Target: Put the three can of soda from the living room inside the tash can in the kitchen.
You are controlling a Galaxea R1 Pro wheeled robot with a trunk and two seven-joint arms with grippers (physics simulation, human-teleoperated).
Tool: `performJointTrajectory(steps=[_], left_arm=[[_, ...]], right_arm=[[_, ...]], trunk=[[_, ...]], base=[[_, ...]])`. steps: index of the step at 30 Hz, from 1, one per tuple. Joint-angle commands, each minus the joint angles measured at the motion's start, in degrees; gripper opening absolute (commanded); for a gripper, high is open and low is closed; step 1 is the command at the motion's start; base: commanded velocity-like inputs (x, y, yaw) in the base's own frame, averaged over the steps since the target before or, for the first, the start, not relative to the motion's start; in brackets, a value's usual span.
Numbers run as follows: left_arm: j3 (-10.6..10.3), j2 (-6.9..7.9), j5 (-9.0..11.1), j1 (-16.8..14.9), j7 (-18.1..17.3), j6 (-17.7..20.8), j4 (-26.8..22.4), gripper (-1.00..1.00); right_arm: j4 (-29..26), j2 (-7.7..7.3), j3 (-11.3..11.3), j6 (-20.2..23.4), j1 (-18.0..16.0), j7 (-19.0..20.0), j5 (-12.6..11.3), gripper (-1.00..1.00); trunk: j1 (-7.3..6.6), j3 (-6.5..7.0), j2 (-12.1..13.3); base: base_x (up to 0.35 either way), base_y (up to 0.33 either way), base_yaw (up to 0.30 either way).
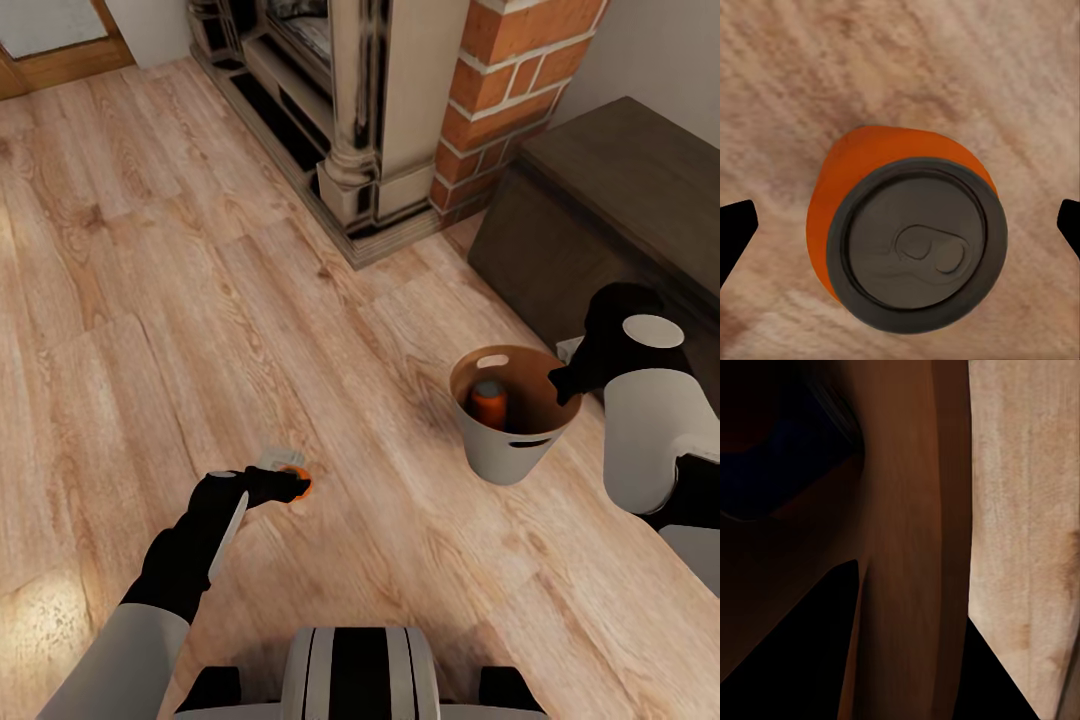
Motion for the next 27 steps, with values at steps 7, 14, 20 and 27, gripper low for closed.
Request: performJointTrajectory(steps=[7, 14, 20, 27], left_arm=[[0.0, -0.01, 0.0, 0.0, 0.0, 0.0, 0.0, 1.0], [0.0, 0.04, 0.0, 0.0, -0.1, 0.0, -0.1, -1.0], [0.0, 0.01, 0.0, 0.0, -0.3, 0.0, -1.0, -1.0], [0.0, -0.04, -0.2, 0.0, -0.2, 0.1, -0.9, -1.0]], right_arm=[[0.0, -0.07, 0.0, 0.1, 0.0, 0.1, -0.2, -1.0], [0.0, -0.02, -0.1, 0.1, 0.0, 0.1, -0.2, -1.0], [0.0, -0.12, -0.1, 0.1, 0.0, 0.1, -0.2, -1.0], [0.0, -0.07, 0.9, 0.1, 0.3, 0.1, -0.2, -1.0]], trunk=[[0.28, -1.31, -0.4], [0.31, -1.99, -0.4], [0.31, -2.14, -0.4], [0.23, -1.49, -0.4]], base=[[0.0, 0.0, 0.0], [0.0, 0.0, 0.0], [0.0, 0.0, 0.0], [0.0, 0.0, 0.0]])
